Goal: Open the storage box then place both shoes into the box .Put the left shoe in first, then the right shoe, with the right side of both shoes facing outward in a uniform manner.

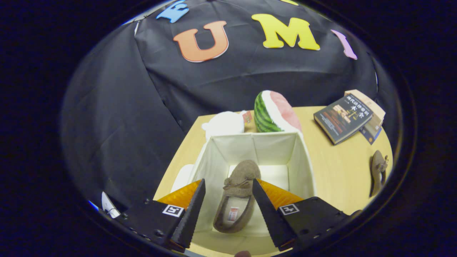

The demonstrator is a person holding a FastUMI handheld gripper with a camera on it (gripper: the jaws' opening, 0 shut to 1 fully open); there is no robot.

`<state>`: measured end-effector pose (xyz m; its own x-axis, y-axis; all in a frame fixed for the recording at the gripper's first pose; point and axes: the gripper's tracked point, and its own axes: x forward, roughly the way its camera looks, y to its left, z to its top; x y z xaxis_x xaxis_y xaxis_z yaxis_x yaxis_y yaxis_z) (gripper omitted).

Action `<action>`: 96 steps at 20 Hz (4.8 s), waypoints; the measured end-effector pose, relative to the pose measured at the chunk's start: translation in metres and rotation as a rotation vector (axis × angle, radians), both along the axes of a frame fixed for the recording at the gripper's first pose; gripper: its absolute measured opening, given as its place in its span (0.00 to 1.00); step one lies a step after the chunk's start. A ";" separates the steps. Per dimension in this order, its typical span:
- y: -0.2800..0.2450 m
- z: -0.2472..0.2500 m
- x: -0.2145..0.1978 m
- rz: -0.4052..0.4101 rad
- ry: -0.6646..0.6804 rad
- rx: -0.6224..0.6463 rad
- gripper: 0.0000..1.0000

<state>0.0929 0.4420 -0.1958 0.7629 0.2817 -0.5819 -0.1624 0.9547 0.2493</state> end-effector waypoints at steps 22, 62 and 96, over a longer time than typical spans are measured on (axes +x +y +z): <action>-0.493 -0.015 -0.091 -0.263 -0.141 -0.220 0.93; -0.404 -0.015 -0.035 -0.444 0.071 -0.063 0.01; -0.069 -0.049 -0.009 -0.343 0.139 -0.371 0.17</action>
<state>0.0844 0.3728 -0.2450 0.6835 -0.2155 -0.6974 0.1862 0.9753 -0.1189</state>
